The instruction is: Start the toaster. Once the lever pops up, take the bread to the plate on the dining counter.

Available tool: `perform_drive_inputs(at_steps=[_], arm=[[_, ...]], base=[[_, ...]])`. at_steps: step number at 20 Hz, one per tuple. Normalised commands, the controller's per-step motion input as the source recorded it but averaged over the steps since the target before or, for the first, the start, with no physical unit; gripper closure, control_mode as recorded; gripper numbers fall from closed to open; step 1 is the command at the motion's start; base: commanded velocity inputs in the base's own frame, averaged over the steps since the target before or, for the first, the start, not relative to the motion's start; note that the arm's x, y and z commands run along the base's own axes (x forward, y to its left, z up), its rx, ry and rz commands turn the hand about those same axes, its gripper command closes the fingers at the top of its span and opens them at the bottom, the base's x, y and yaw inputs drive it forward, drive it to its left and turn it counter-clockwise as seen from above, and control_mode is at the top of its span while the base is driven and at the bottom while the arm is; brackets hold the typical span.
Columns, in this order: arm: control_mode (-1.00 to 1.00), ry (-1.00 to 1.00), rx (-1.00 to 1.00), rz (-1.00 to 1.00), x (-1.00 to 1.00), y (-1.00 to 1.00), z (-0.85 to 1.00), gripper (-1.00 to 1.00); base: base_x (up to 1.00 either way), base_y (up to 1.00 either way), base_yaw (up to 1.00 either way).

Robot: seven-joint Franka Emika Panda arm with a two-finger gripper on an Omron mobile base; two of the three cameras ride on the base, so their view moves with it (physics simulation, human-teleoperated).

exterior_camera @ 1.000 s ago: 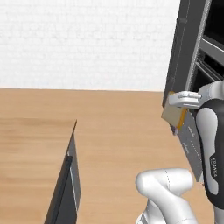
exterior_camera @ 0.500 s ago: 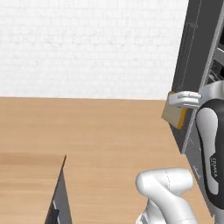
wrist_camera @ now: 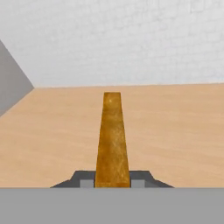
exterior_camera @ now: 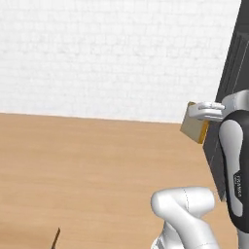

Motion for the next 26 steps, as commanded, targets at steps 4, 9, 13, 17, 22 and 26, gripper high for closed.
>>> perform_drive_inputs(at_steps=[4,9,13,17,22,26], arm=[[1.0,0.0,0.0,0.0,0.0,0.0,0.0,1.0],[1.0,0.0,0.0,0.0,0.0,0.0,0.0,1.0],[1.0,0.0,0.0,0.0,0.0,0.0,0.0,1.0],[1.0,0.0,0.0,0.0,0.0,0.0,0.0,1.0],[1.0,0.0,0.0,0.0,0.0,0.0,0.0,1.0],[1.0,0.0,0.0,0.0,0.0,0.0,0.0,1.0]], base=[[1.0,0.0,0.49],[1.0,-0.03,0.63],[1.0,-0.03,0.63],[1.0,-0.03,0.64],[1.0,-0.17,0.54],[1.0,-0.35,0.39]])
